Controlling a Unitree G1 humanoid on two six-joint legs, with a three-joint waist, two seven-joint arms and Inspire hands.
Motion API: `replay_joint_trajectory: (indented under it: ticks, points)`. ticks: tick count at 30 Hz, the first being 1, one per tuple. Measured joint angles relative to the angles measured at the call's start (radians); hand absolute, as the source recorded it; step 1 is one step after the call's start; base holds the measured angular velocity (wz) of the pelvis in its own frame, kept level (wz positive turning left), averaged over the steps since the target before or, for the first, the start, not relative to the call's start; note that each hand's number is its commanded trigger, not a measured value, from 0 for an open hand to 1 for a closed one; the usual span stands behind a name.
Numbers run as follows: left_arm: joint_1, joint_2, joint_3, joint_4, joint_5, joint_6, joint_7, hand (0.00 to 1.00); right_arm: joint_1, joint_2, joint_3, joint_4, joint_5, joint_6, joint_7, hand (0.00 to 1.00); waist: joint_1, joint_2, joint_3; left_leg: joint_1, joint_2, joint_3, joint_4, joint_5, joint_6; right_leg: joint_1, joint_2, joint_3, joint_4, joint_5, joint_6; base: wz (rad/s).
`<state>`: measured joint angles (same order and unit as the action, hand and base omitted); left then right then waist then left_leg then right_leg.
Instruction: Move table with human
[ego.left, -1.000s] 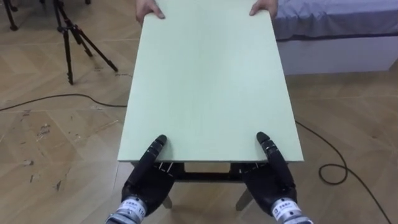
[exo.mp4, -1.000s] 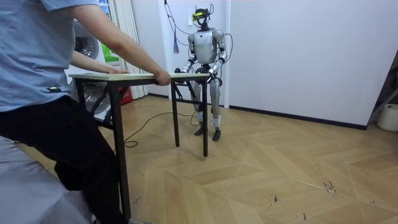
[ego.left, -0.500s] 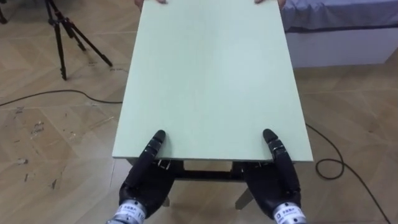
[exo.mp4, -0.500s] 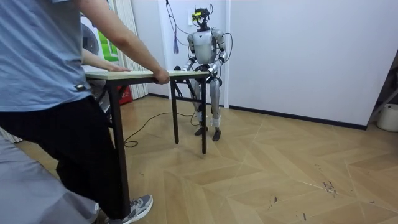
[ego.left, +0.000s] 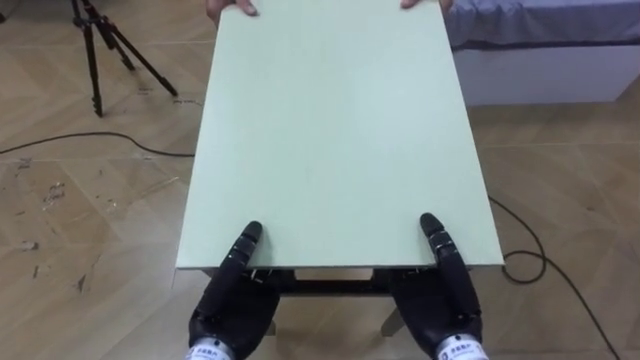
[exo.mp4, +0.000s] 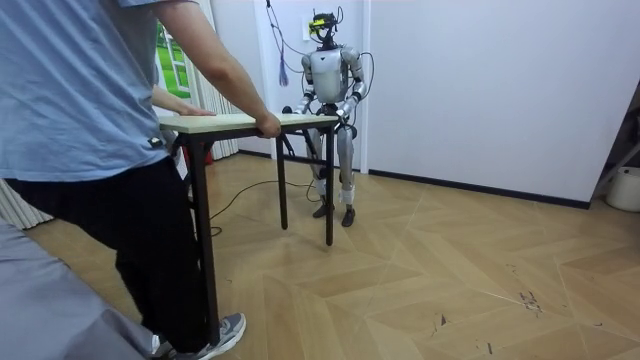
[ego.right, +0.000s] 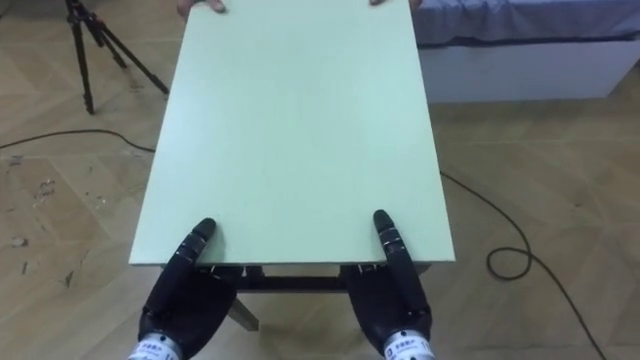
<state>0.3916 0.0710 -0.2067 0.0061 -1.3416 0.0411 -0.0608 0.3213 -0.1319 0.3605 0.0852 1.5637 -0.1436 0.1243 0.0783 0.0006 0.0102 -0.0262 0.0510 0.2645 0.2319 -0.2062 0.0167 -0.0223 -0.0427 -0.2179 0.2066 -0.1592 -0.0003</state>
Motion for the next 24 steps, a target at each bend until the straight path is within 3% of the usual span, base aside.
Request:
replay_joint_trajectory:
  ticks: [3, 7, 8, 10, 11, 12, 14, 15, 16, 17, 18, 19, 20, 21, 22, 23, 24]
  points:
    - [0.002, 0.011, -0.027, 0.001, 0.001, -0.027, 0.0, 1.0, 0.008, -0.012, 0.011, 0.0, 0.007, -0.01, 0.01, 1.0, 0.004, -0.004, 0.0013, -0.037, 0.014, -0.003, 0.071, -0.006, -0.008, -0.008, 0.004, -0.004, 0.006, 0.002, -0.004, 0.02]
    - [0.003, 0.006, -0.045, 0.001, 0.003, -0.042, -0.001, 1.0, 0.008, -0.02, 0.008, 0.0, 0.01, -0.014, 0.018, 1.0, 0.042, 0.003, 0.0017, -0.108, 0.028, -0.035, 0.169, -0.003, -0.016, -0.048, 0.017, -0.027, 0.026, 0.012, -0.026, -0.19]
    - [0.002, 0.004, -0.05, 0.001, 0.001, -0.042, -0.001, 1.0, 0.007, -0.027, 0.008, -0.005, 0.01, -0.02, 0.023, 1.0, 0.041, 0.011, 0.0001, -0.126, 0.028, -0.049, 0.161, 0.004, -0.043, -0.066, 0.019, -0.039, 0.013, 0.018, -0.038, -0.04]
    - [0.003, -0.009, -0.044, 0.002, -0.01, -0.042, -0.002, 1.0, 0.004, -0.044, 0.004, -0.023, 0.008, -0.018, 0.024, 1.0, 0.043, 0.033, 0.0053, -0.154, 0.056, -0.045, 0.227, -0.028, -0.081, -0.106, 0.013, -0.093, 0.021, 0.03, -0.059, -0.36]
    - [0.022, -0.018, -0.043, 0.003, -0.024, -0.042, -0.004, 1.0, -0.006, -0.063, 0.007, -0.024, 0.005, -0.007, 0.015, 1.0, 0.061, 0.061, 0.0046, -0.156, 0.101, -0.032, 0.377, -0.071, -0.094, -0.114, 0.032, -0.126, 0.04, 0.038, -0.073, -0.78]
    - [0.038, -0.018, -0.044, 0.003, -0.044, -0.041, -0.011, 1.0, -0.013, -0.066, 0.007, -0.024, -0.008, 0.003, 0.005, 1.0, 0.055, 0.078, 0.0055, -0.137, 0.128, -0.036, 0.48, -0.083, -0.096, -0.112, 0.041, -0.159, 0.052, 0.04, -0.082, -0.64]
    - [0.039, -0.019, -0.045, 0.003, -0.06, -0.035, -0.011, 1.0, -0.015, -0.065, 0.003, -0.026, -0.017, 0.005, 0.003, 1.0, 0.034, 0.095, 0.0071, -0.09, 0.137, -0.051, 0.507, -0.086, -0.099, -0.133, 0.042, -0.213, 0.072, 0.044, -0.089, 0.02]
    - [0.026, -0.01, -0.044, 0.003, -0.072, -0.032, -0.01, 1.0, -0.019, -0.057, -0.006, -0.027, -0.028, 0.012, 0.003, 1.0, 0.012, 0.096, 0.009, -0.053, 0.14, -0.05, 0.44, -0.127, -0.104, -0.162, 0.036, -0.224, 0.102, 0.045, -0.09, 0.23]
    - [0.017, -0.005, -0.044, 0.003, -0.082, -0.028, -0.007, 1.0, -0.022, -0.054, -0.01, -0.027, -0.034, 0.015, 0.003, 1.0, 0.002, 0.096, 0.0102, -0.034, 0.139, -0.044, 0.383, -0.156, -0.104, -0.181, 0.03, -0.224, 0.125, 0.045, -0.09, 0.24]
    - [-0.01, 0.0, -0.047, 0.003, -0.079, -0.023, 0.005, 1.0, -0.025, -0.045, -0.024, -0.029, -0.034, 0.016, 0.007, 1.0, -0.001, 0.098, 0.0109, 0.006, 0.129, -0.011, 0.269, -0.204, -0.089, -0.233, 0.013, -0.224, 0.189, 0.046, -0.092, 0.29]
    - [-0.042, 0.001, -0.056, 0.003, -0.071, -0.024, 0.021, 1.0, -0.025, -0.026, -0.051, -0.03, -0.041, 0.017, 0.009, 1.0, -0.01, 0.097, 0.0139, 0.017, 0.107, 0.004, 0.192, -0.23, -0.056, -0.296, -0.022, -0.225, 0.279, 0.046, -0.092, 0.31]
    - [-0.062, 0.018, -0.072, 0.004, -0.07, -0.032, 0.025, 1.0, -0.022, -0.016, -0.075, -0.032, -0.043, 0.022, 0.012, 1.0, -0.023, 0.086, 0.0285, 0.006, 0.069, -0.009, 0.186, -0.22, -0.014, -0.383, -0.082, -0.228, 0.386, 0.044, -0.058, 0.22]
    - [-0.061, 0.022, -0.079, 0.002, -0.077, -0.037, 0.024, 1.0, -0.02, -0.016, -0.078, -0.032, -0.044, 0.026, 0.012, 1.0, -0.027, 0.078, 0.0229, -0.003, 0.055, -0.029, 0.191, -0.216, -0.007, -0.402, -0.084, -0.214, 0.356, 0.051, -0.033, 0.05]
    - [-0.061, 0.048, -0.086, 0.001, -0.094, -0.042, 0.02, 1.0, -0.015, -0.016, -0.078, -0.032, -0.042, 0.039, 0.012, 1.0, -0.027, 0.078, 0.0213, -0.033, 0.037, -0.057, 0.215, -0.214, -0.002, -0.417, -0.088, -0.2, 0.23, 0.12, -0.01, 0.08]
    - [-0.061, 0.057, -0.088, 0.001, -0.095, -0.041, 0.02, 1.0, -0.008, -0.011, -0.078, -0.032, -0.042, 0.043, 0.014, 1.0, -0.036, 0.075, 0.0209, -0.047, 0.023, -0.06, 0.224, -0.214, 0.001, -0.419, -0.104, -0.202, 0.182, 0.19, -0.015, 0.46]
    - [-0.058, 0.062, -0.094, 0.013, -0.094, -0.04, 0.021, 1.0, 0.017, 0.007, -0.079, -0.031, -0.045, 0.047, 0.025, 1.0, -0.055, 0.07, 0.0171, -0.062, -0.006, -0.048, 0.241, -0.222, 0.016, -0.409, -0.142, -0.196, 0.151, 0.298, -0.04, 0.43]
    - [-0.056, 0.053, -0.091, 0.029, -0.081, -0.04, 0.021, 1.0, 0.024, 0.007, -0.08, -0.023, -0.045, 0.05, 0.033, 1.0, -0.043, 0.075, 0.0186, -0.067, -0.015, -0.012, 0.251, -0.226, 0.026, -0.406, -0.155, -0.195, 0.135, 0.299, -0.048, 0.27]
